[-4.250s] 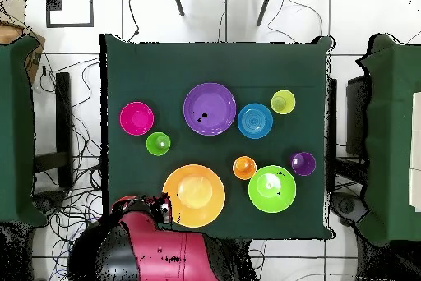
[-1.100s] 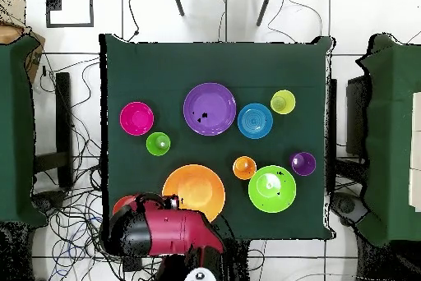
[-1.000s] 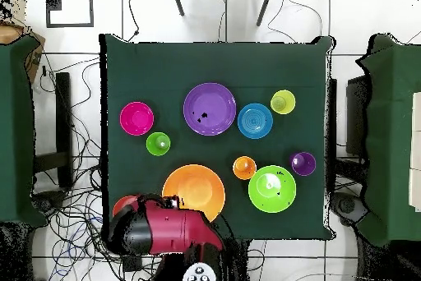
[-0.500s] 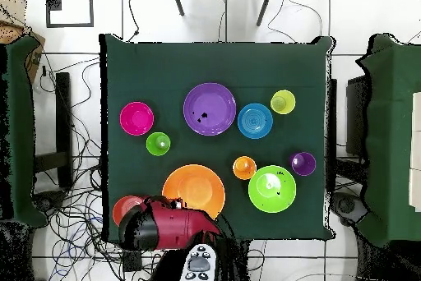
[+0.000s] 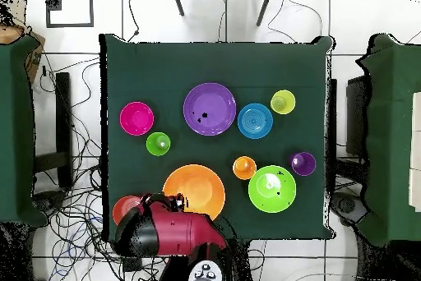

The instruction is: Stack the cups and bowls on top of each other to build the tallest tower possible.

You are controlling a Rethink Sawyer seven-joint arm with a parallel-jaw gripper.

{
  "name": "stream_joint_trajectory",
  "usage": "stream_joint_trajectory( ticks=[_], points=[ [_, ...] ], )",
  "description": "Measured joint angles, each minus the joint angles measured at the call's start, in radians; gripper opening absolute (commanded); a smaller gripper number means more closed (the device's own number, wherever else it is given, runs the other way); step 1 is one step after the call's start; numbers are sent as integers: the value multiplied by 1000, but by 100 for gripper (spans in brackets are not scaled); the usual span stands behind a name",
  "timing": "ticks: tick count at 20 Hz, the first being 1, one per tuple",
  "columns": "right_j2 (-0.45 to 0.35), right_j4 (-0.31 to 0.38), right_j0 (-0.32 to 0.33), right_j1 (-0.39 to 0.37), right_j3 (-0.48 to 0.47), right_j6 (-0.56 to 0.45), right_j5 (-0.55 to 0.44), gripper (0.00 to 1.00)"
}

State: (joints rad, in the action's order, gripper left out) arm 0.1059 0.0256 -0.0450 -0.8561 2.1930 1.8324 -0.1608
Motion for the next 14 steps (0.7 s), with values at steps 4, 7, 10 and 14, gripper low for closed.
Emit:
stream_joint_trajectory(
  ticks=[4,7,10,14],
  points=[
    [-1,0,7,-51,2,0,-18,100],
    [-3,0,21,-91,4,0,-33,100],
    [-6,1,43,-116,7,0,-39,100],
    [-11,1,73,-138,8,0,-43,100]
  ],
)
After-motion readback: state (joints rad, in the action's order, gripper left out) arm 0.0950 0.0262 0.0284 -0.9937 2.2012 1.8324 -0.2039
